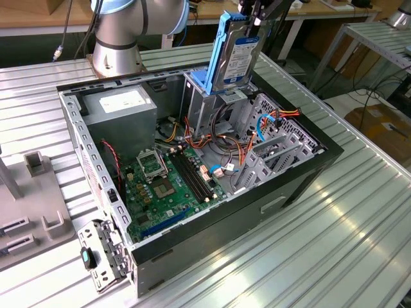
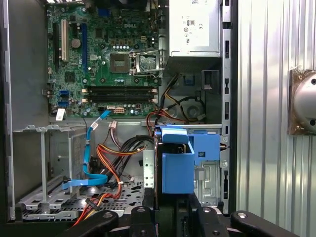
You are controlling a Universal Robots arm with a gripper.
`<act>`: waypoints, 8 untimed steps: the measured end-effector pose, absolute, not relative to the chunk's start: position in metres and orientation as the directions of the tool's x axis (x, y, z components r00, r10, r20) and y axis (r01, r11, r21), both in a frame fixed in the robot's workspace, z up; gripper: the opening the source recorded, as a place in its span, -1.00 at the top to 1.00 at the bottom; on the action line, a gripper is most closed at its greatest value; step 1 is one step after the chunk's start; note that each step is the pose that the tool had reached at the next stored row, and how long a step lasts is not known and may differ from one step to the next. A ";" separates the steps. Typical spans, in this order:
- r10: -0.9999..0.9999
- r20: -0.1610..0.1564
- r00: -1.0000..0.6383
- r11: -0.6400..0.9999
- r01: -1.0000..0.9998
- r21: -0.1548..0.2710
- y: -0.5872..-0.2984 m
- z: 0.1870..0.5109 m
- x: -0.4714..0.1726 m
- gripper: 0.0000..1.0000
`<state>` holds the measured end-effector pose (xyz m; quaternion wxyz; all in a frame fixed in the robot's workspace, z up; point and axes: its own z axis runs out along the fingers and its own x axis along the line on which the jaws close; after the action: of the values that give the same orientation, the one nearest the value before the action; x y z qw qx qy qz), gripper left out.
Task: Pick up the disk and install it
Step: 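Pick up the disk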
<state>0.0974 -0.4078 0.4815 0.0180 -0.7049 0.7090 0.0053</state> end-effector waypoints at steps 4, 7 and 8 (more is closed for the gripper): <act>-0.999 -0.033 -0.005 0.006 -1.000 -0.018 -0.410 0.482 0.097 0.30; -0.999 -0.033 -0.005 0.006 -1.000 -0.018 -0.410 0.482 0.097 0.30; -0.999 -0.033 -0.005 0.006 -1.000 -0.018 -0.410 0.482 0.097 0.30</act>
<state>0.0974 -0.4096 0.4816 0.0180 -0.7050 0.7090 0.0053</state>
